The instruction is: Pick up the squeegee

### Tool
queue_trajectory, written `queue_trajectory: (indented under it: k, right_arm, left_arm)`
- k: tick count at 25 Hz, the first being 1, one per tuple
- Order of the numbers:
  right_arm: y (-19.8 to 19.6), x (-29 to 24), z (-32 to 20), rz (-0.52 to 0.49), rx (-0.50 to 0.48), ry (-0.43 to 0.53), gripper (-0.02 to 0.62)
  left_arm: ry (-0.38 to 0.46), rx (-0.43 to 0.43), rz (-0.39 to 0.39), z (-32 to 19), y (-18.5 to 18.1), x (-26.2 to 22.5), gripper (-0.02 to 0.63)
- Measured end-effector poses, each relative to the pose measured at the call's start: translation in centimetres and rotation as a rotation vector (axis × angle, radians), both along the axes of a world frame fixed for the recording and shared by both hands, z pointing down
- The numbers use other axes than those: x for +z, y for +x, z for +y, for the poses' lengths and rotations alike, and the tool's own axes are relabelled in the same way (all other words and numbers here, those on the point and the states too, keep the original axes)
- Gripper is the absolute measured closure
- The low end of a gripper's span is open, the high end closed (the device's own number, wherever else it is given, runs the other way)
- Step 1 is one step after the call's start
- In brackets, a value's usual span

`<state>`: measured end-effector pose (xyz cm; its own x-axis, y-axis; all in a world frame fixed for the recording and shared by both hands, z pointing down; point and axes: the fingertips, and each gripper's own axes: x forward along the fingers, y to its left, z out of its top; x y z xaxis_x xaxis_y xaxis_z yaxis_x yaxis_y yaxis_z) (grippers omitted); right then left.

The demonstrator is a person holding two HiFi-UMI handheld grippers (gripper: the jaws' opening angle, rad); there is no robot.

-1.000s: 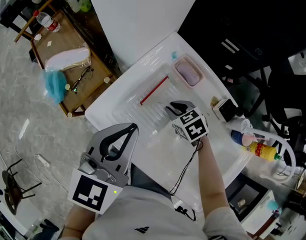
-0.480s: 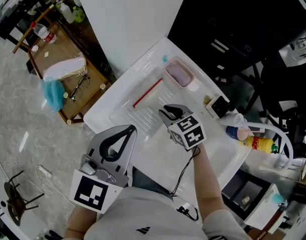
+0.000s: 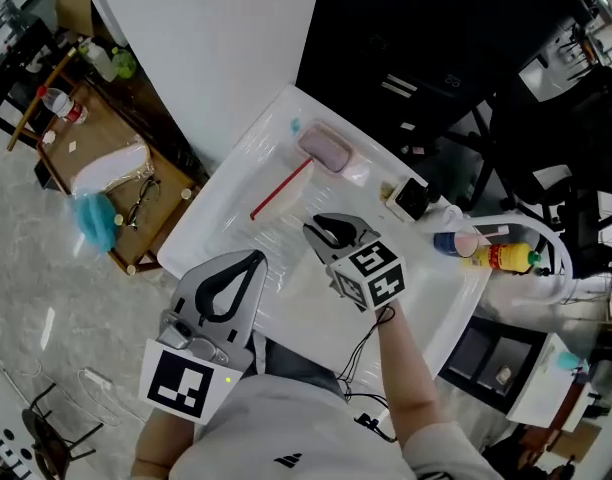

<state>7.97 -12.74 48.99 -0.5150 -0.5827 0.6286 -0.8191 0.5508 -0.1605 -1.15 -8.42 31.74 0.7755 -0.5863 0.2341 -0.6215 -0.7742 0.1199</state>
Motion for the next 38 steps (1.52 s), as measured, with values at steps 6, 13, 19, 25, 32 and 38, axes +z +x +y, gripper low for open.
queue_trajectory:
  k: [6, 13, 19, 25, 32, 38]
  right_arm:
    - [0.6, -3.0, 0.7, -0.043, 0.083, 0.060, 0.502]
    - [1.1, -6.3, 2.1, -0.083, 0.166, 0.131, 0.502]
    - [1.8, -8.2, 3.4, -0.099, 0.246, 0.183, 0.502]
    - [2.1, -10.4, 4.7, -0.117, 0.315, 0.235, 0.502]
    - [2.7, -12.9, 6.6, -0.126, 0.381, 0.299, 0.502]
    - [3.2, -15.1, 8.1, -0.133, 0.429, 0.358, 0.502]
  left_arm:
    - [0.009, 0.064, 0.017, 0.4, 0.8, -0.5, 0.594]
    - [0.026, 0.146, 0.033, 1.2, 1.7, -1.2, 0.594]
    - [0.030, 0.212, 0.052, 2.1, 2.4, -1.7, 0.592]
    - [0.040, 0.272, 0.061, 3.1, 3.0, -2.3, 0.592]
    - [0.053, 0.334, 0.075, 4.3, 3.7, -2.8, 0.592]
    - [0.091, 0.382, 0.093, 4.9, 4.4, -3.5, 0.594]
